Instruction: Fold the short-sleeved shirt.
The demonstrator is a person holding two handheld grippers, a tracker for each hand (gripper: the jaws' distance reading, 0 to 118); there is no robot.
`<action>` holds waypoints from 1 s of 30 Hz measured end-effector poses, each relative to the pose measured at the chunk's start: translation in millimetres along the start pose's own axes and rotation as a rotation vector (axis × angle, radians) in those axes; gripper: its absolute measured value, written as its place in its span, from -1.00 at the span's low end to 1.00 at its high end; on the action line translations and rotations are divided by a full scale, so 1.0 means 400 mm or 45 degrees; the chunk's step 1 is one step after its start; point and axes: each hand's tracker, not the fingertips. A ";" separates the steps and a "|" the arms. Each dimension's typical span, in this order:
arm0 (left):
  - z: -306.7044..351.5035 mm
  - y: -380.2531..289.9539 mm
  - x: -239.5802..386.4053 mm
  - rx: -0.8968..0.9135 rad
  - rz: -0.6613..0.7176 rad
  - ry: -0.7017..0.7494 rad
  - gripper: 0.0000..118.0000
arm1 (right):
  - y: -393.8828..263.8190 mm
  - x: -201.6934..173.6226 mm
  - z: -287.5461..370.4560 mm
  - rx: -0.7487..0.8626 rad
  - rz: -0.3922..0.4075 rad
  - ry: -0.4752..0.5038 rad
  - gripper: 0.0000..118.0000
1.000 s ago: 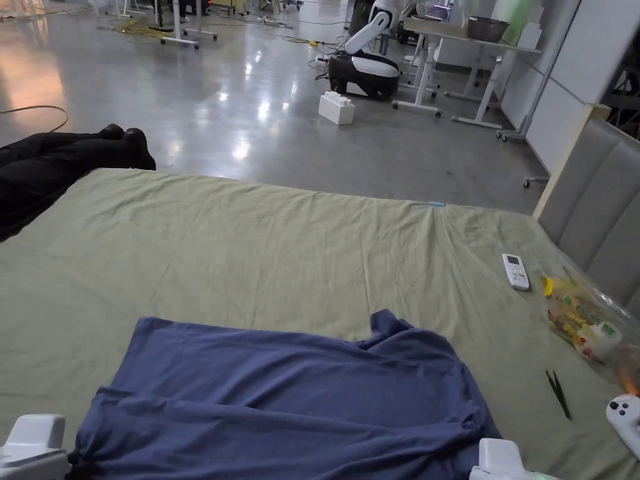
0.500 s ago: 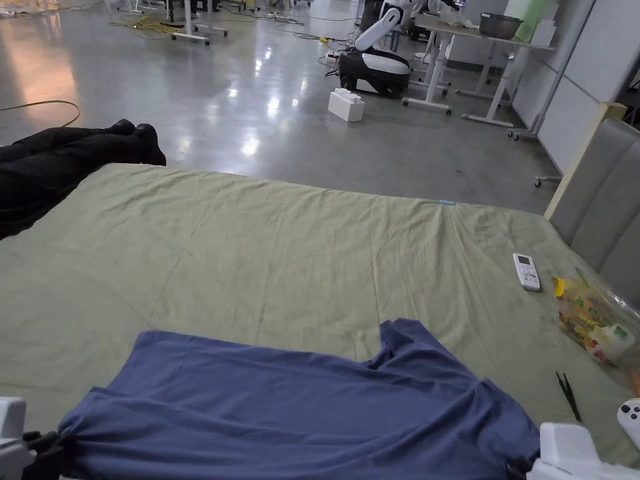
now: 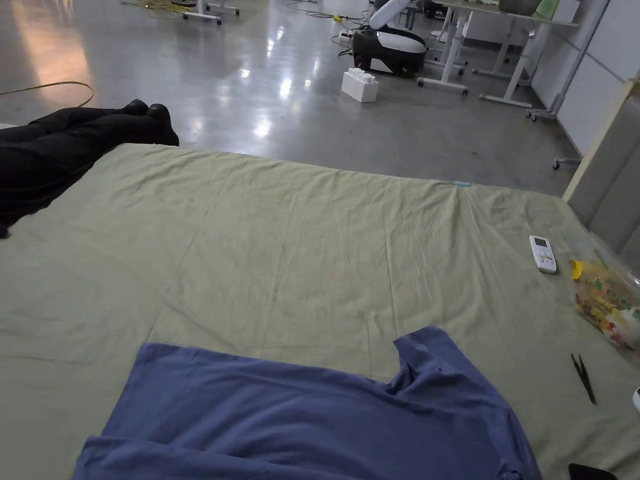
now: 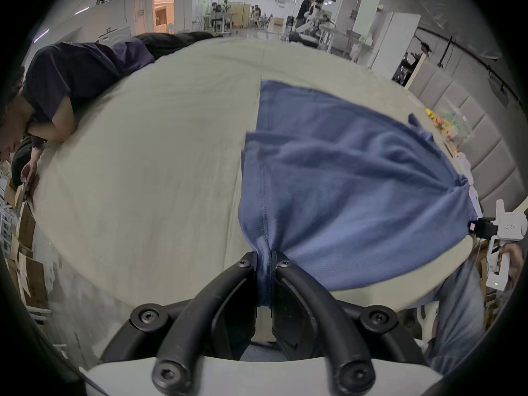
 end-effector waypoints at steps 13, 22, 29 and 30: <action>0.025 0.078 0.070 0.216 -0.199 0.034 0.09 | 0.093 -0.056 0.161 0.431 -0.003 -0.122 0.60; 0.160 0.261 0.248 0.889 -0.096 0.008 0.09 | 0.263 -0.175 0.289 1.079 -0.083 -0.083 0.61; 0.255 0.336 0.325 1.173 -0.037 0.088 -0.16 | 0.353 -0.234 0.349 1.282 -0.111 -0.059 0.44; 0.260 0.345 0.328 1.181 -0.038 0.089 -0.33 | 0.362 -0.239 0.352 1.295 -0.112 -0.058 0.29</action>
